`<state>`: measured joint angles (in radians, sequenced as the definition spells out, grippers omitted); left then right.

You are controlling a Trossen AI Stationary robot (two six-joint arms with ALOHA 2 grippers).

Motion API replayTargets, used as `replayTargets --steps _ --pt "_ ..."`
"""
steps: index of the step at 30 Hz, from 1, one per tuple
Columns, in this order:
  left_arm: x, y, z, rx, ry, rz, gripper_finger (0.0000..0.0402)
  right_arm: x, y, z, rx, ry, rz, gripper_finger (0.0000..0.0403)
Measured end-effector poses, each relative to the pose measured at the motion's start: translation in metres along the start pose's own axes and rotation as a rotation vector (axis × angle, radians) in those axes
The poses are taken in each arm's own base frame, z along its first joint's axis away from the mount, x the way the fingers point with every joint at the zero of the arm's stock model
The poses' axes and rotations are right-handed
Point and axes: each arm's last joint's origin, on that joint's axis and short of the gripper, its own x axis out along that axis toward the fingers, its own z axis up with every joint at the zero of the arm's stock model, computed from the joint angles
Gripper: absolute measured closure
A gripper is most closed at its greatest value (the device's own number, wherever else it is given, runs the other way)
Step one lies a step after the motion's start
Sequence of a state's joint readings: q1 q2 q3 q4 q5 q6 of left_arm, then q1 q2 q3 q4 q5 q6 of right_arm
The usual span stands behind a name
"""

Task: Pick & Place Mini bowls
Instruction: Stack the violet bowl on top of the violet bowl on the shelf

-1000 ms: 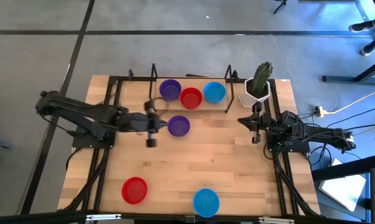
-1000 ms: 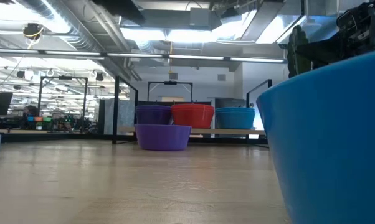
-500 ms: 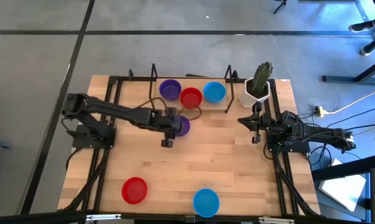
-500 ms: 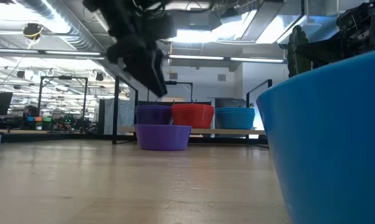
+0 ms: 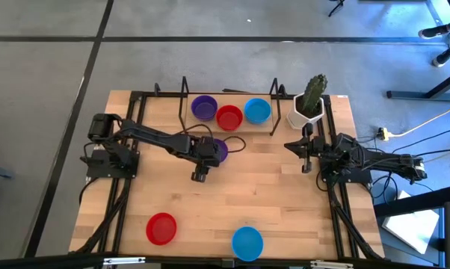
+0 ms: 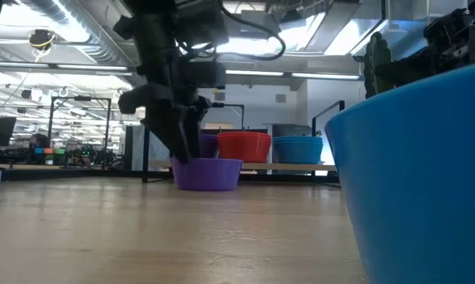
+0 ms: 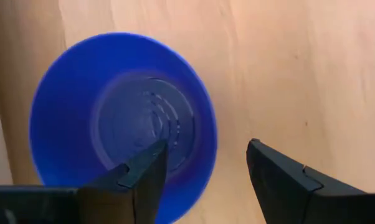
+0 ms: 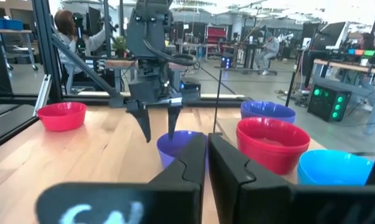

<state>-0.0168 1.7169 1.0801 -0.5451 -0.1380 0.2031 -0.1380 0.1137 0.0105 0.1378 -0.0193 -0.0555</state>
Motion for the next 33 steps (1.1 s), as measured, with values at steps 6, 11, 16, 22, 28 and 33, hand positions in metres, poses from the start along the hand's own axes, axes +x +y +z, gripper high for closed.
replayTargets --steps 6,11,16,22,28,33 --pt "0.014 0.005 -0.001 -0.012 0.028 0.024 0.0190 0.000 0.000 -0.001 0.001 0.009 0.000 0.0382" --pt "0.029 0.007 -0.005 -0.021 0.072 0.017 0.0190 0.000 0.000 -0.001 0.000 0.009 0.000 0.0382" --pt "0.035 0.010 -0.007 -0.035 0.083 -0.010 0.0212 0.000 0.000 -0.001 0.000 0.009 0.001 0.0382" --pt "0.032 0.008 -0.007 -0.035 0.083 -0.015 0.0310 0.000 0.000 -0.001 0.002 0.009 0.001 0.0382" --pt "0.031 0.003 -0.008 -0.007 0.107 -0.053 0.0393 0.000 0.000 -0.001 0.002 0.009 0.001 0.0382" --pt "0.022 -0.005 -0.014 0.061 0.169 -0.077 0.0396 0.000 0.000 -0.001 0.002 0.009 0.001 0.0382"
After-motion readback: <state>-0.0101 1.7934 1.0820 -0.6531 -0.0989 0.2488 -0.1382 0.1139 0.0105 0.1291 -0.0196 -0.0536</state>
